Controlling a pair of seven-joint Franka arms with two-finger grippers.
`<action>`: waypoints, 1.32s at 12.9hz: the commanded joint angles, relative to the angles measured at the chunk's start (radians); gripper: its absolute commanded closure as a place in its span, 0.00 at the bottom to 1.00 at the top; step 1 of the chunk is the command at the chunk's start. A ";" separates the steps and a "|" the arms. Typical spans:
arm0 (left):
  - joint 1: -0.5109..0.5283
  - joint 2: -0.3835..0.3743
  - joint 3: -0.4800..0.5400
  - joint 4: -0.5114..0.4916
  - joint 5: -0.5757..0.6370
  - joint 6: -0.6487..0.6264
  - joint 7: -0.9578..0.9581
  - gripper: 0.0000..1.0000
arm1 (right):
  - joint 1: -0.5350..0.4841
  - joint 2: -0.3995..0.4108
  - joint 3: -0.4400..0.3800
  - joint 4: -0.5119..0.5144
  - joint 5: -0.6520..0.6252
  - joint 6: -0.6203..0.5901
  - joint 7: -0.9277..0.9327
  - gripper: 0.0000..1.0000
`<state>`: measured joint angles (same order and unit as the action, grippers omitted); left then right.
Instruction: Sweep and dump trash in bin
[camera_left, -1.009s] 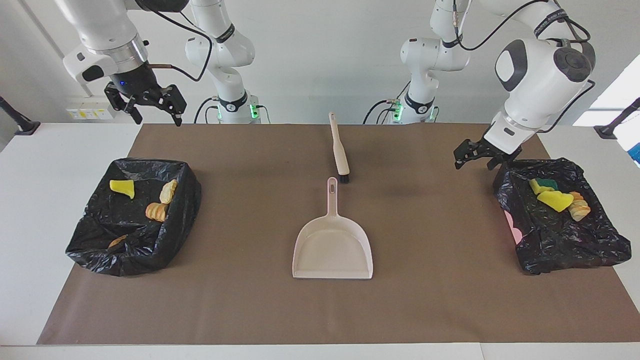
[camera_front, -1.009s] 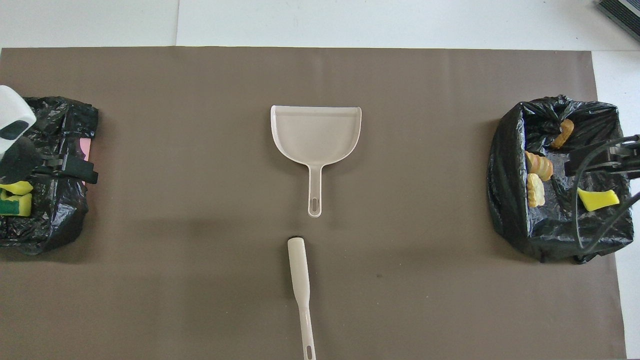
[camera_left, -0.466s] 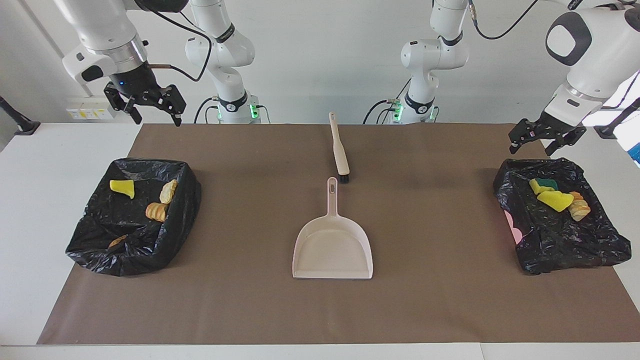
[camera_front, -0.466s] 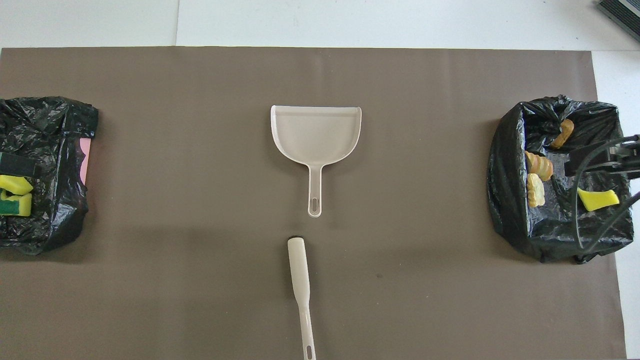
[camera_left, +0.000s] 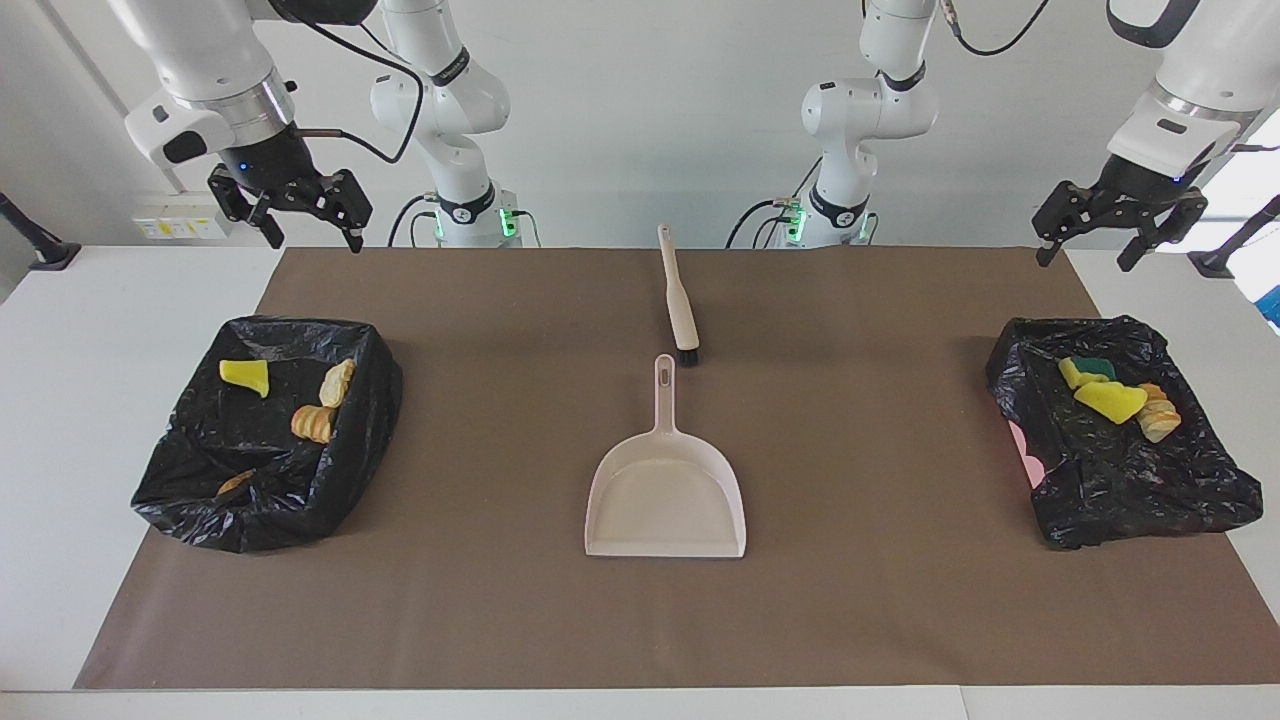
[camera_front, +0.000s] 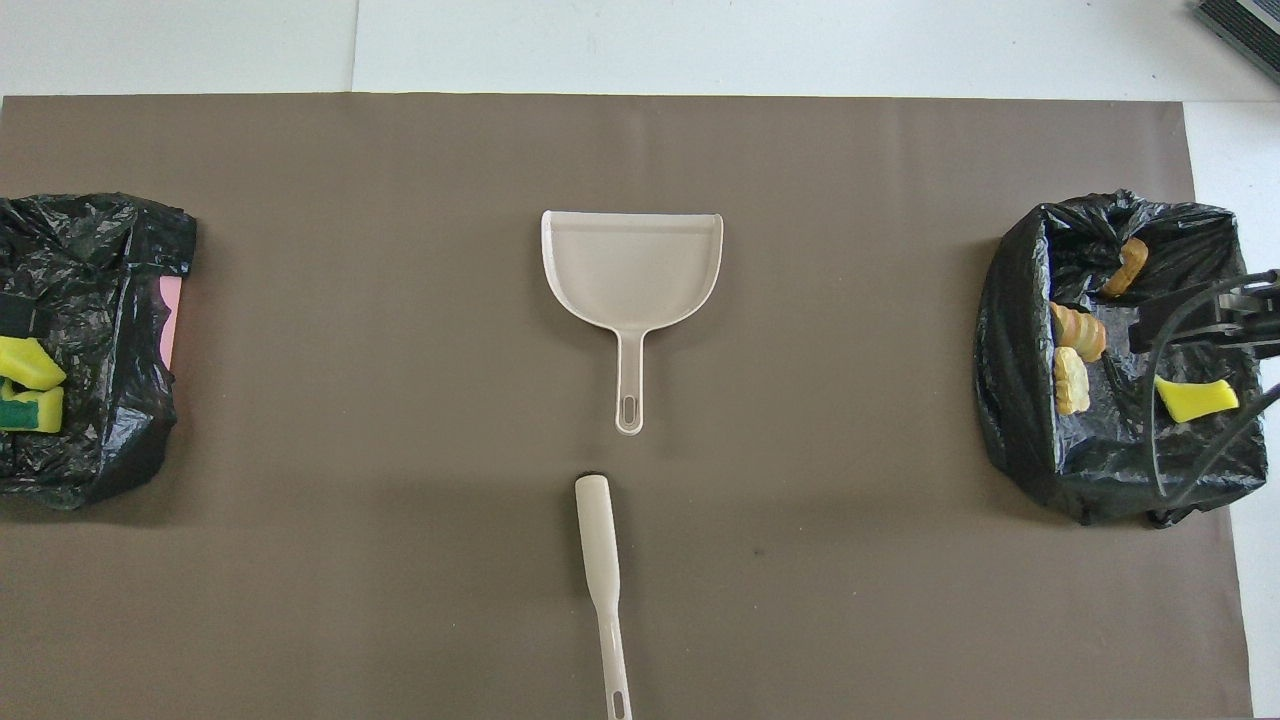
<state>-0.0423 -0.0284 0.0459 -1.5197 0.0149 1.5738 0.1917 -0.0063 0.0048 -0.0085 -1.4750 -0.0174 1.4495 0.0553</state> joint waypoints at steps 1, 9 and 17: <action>-0.010 -0.025 -0.020 -0.023 -0.007 -0.011 -0.050 0.00 | -0.011 -0.014 0.004 -0.016 0.016 -0.014 0.008 0.00; -0.048 -0.059 -0.035 -0.062 -0.030 -0.049 -0.193 0.00 | -0.009 -0.014 0.005 -0.016 0.011 -0.014 0.008 0.00; -0.033 -0.091 -0.034 -0.108 -0.030 -0.063 -0.173 0.00 | -0.006 -0.016 0.004 -0.016 0.011 -0.021 0.008 0.00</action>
<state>-0.0812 -0.0917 0.0098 -1.5969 -0.0087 1.5141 0.0152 -0.0059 0.0048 -0.0074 -1.4760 -0.0174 1.4468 0.0553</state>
